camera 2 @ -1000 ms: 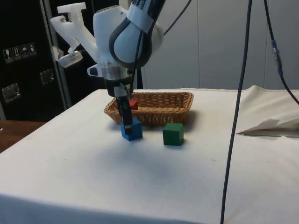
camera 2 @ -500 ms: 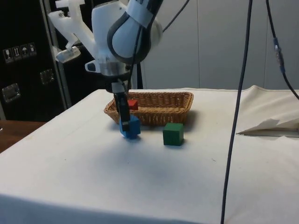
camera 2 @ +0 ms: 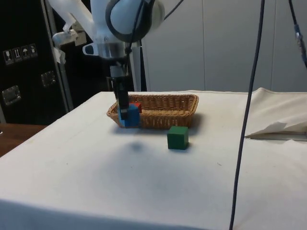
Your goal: Pick up exactly two blocks and place them into the basket.
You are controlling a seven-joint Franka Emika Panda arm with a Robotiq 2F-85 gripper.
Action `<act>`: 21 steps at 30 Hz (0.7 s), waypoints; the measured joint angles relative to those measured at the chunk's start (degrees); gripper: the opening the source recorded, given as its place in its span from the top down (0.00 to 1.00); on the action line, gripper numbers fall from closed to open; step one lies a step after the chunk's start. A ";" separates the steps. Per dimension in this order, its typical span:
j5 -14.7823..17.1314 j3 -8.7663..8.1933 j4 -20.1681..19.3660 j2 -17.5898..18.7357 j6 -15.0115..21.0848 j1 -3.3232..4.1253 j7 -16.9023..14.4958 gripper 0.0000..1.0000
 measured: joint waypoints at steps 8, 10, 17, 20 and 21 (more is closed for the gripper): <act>-0.40 -0.52 0.52 -2.18 -2.81 -0.06 0.74 0.90; -0.46 -1.03 0.63 -3.15 -3.84 -0.06 0.80 0.90; -0.46 -2.46 1.32 -5.79 -7.39 -0.11 0.80 0.90; -0.46 -3.38 1.32 -7.10 -8.54 -0.17 0.52 0.90; -0.46 -3.38 1.32 -7.10 -8.54 -0.17 0.52 0.90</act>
